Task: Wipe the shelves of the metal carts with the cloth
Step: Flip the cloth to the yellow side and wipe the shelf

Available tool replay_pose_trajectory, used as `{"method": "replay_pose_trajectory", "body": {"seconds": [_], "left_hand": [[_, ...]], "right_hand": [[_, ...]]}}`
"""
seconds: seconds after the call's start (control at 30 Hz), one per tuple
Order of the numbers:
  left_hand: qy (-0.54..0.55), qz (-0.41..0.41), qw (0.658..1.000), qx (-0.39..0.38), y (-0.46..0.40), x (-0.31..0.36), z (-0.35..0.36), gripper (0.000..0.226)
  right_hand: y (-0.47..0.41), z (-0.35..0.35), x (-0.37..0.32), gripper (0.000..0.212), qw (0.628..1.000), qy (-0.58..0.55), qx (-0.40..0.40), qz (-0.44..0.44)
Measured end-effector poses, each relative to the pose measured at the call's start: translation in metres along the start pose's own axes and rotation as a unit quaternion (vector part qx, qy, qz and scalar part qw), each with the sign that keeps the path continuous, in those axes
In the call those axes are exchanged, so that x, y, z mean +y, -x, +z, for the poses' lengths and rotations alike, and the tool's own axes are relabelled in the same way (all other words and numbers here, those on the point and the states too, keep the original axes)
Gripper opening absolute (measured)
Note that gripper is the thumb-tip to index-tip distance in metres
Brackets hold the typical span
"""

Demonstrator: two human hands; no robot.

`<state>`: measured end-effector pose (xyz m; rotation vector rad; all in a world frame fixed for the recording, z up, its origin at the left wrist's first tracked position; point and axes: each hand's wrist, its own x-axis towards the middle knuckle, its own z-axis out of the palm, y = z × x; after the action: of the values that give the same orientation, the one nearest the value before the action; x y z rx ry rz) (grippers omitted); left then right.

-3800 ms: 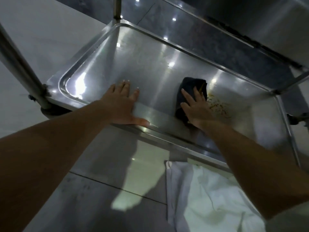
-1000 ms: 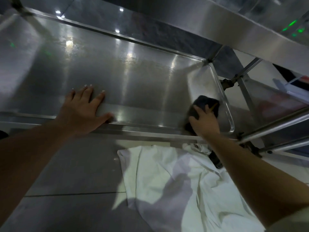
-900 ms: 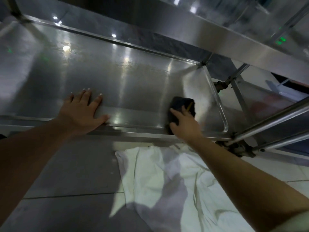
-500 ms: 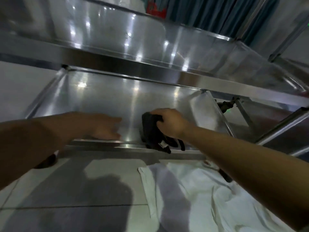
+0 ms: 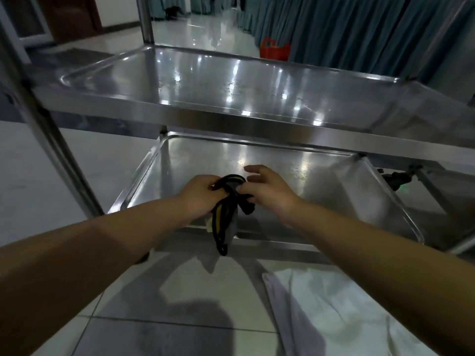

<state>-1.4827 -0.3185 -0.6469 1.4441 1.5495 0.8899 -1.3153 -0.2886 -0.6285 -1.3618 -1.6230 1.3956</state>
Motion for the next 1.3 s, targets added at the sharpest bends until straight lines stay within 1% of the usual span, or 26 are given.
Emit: {"method": "replay_pose_trajectory", "body": {"seconds": [0.07, 0.1, 0.13, 0.2, 0.23, 0.27, 0.3, 0.33, 0.37, 0.4, 0.43, 0.5, 0.57, 0.63, 0.7, 0.8, 0.87, 0.93, 1.0, 1.17, 1.3], "left_hand": [[0.046, -0.028, 0.998, 0.018, -0.001, 0.001, -0.008, 0.015], [0.052, -0.034, 0.998, 0.029, -0.002, 0.001, -0.010, 0.015], [0.058, -0.038, 0.997, 0.036, -0.003, 0.003, -0.010, 0.016], [0.095, -0.056, 0.993, 0.046, -0.004, 0.006, -0.007, 0.025], [0.117, -0.068, 0.989, 0.053, -0.004, 0.008, -0.007, 0.030], [0.133, -0.076, 0.986, 0.061, -0.004, 0.010, -0.007, 0.034], [0.142, -0.083, 0.984, 0.065, -0.003, 0.013, -0.006, 0.039], [0.145, -0.089, 0.983, 0.063, -0.002, 0.014, -0.004, 0.042], [0.144, -0.092, 0.984, 0.057, -0.002, 0.015, -0.001, 0.045], [0.144, -0.094, 0.984, 0.047, -0.001, 0.015, 0.002, 0.047], [0.146, -0.097, 0.984, 0.034, 0.000, 0.015, 0.005, 0.047], [0.161, -0.105, 0.981, 0.004, 0.001, 0.016, 0.008, 0.045], [0.182, -0.111, 0.977, -0.023, -0.001, 0.018, 0.008, 0.042], [0.202, -0.123, 0.971, -0.033, -0.003, 0.019, 0.005, 0.039], [0.232, -0.139, 0.963, -0.017, -0.005, 0.019, 0.001, 0.033], [0.269, -0.154, 0.950, 0.039, -0.010, 0.015, -0.008, 0.028], [0.253, -0.150, 0.953, 0.066, -0.013, 0.008, -0.019, 0.028], [0.226, -0.152, 0.958, 0.089, -0.016, -0.001, -0.030, 0.027], [0.212, -0.153, 0.959, 0.108, -0.018, -0.008, -0.040, 0.025], [0.222, -0.138, 0.956, 0.130, -0.029, -0.011, -0.046, 0.022], [0.262, -0.118, 0.948, 0.135, -0.033, -0.008, -0.047, 0.019]], "right_hand": [[0.001, -0.001, 0.005, 0.065, 0.997, 0.057, -0.008, -0.041], [0.001, -0.001, 0.007, 0.067, 0.994, 0.089, 0.001, -0.064], [0.000, 0.000, 0.009, 0.065, 0.988, 0.125, 0.026, -0.085], [-0.003, 0.002, 0.013, 0.050, 0.973, 0.180, 0.108, -0.093], [-0.004, 0.003, 0.014, 0.042, 0.974, 0.172, 0.135, -0.068], [-0.004, 0.005, 0.014, 0.041, 0.983, 0.124, 0.134, -0.027], [-0.004, 0.007, 0.014, 0.048, 0.993, 0.050, 0.100, 0.025], [-0.003, 0.008, 0.014, 0.054, 0.996, -0.022, 0.044, 0.074], [-0.001, 0.010, 0.014, 0.058, 0.993, -0.068, -0.009, 0.095], [0.000, 0.012, 0.014, 0.056, 0.991, -0.086, -0.046, 0.093], [0.001, 0.014, 0.016, 0.049, 0.991, -0.094, -0.058, 0.078], [-0.001, 0.014, 0.018, 0.035, 0.992, -0.113, -0.030, 0.039], [-0.002, 0.010, 0.018, 0.029, 0.991, -0.133, 0.009, 0.020], [-0.006, 0.004, 0.018, 0.026, 0.992, -0.124, 0.038, 0.014], [-0.011, -0.004, 0.020, 0.023, 0.992, -0.103, 0.074, 0.016], [-0.019, -0.028, 0.028, 0.023, 0.985, -0.086, 0.147, 0.026], [-0.021, -0.049, 0.037, 0.023, 0.978, -0.075, 0.193, 0.023], [-0.022, -0.068, 0.043, 0.030, 0.972, -0.057, 0.226, 0.013], [-0.023, -0.083, 0.049, 0.038, 0.971, -0.031, 0.236, 0.008], [-0.028, -0.100, 0.060, 0.040, 0.972, 0.028, 0.235, -0.007], [-0.032, -0.106, 0.058, 0.037, 0.967, -0.040, 0.249, -0.021]]}}
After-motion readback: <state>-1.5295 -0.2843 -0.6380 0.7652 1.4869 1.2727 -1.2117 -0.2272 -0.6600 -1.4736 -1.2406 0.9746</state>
